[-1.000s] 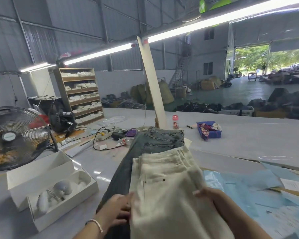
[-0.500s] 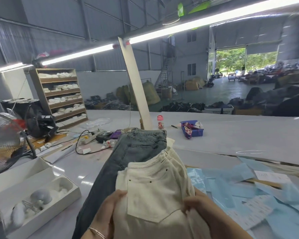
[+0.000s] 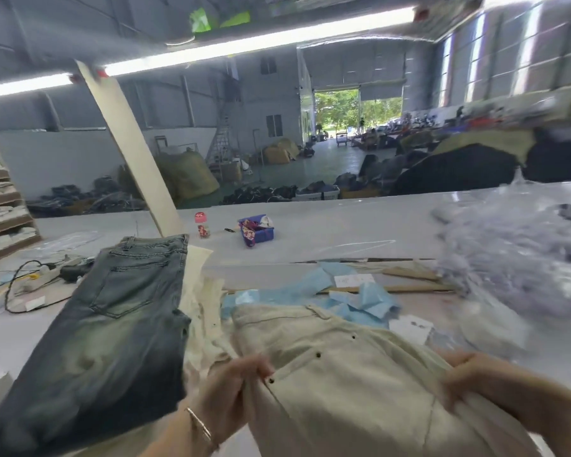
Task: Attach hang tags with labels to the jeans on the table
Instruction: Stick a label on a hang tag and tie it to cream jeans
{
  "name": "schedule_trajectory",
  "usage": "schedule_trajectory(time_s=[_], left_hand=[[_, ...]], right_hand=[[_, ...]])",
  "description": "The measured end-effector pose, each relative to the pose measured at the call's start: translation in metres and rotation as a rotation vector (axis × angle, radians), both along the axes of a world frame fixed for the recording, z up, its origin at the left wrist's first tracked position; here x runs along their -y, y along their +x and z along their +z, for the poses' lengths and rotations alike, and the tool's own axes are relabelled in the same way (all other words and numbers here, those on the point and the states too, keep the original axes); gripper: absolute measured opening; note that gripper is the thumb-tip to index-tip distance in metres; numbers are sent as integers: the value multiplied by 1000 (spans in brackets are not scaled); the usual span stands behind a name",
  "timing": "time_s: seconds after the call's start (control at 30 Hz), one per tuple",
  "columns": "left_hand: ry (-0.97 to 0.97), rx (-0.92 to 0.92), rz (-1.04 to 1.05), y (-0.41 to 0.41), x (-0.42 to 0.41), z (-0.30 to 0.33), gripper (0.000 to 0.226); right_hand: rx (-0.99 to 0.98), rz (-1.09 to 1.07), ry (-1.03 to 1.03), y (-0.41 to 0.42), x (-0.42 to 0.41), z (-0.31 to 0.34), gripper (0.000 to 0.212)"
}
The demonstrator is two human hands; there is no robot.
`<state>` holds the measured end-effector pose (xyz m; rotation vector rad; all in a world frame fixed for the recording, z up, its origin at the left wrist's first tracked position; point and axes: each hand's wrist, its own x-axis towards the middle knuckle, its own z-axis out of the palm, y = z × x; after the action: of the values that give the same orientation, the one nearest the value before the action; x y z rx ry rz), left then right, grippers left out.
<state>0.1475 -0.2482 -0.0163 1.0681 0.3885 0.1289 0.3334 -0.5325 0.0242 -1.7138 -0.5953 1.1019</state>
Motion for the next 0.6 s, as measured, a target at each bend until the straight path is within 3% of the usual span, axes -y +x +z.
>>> schedule_trajectory(time_s=[0.2, 0.27, 0.33, 0.47, 0.53, 0.6], left_hand=[[89, 55, -69, 52, 151, 14, 64], [100, 126, -49, 59, 191, 18, 55], [87, 220, 6, 60, 225, 16, 50], [99, 369, 141, 49, 257, -3, 59], [114, 336, 212, 37, 256, -23, 64], [199, 178, 271, 24, 243, -52, 62]], right_hand=[[62, -58, -118, 44, 150, 22, 81], [245, -76, -218, 60, 181, 40, 76], [543, -72, -365, 77, 199, 61, 56], [910, -99, -635, 106, 195, 84, 25], [982, -64, -625, 112, 174, 69, 22], [1133, -84, -566, 112, 148, 25, 29]])
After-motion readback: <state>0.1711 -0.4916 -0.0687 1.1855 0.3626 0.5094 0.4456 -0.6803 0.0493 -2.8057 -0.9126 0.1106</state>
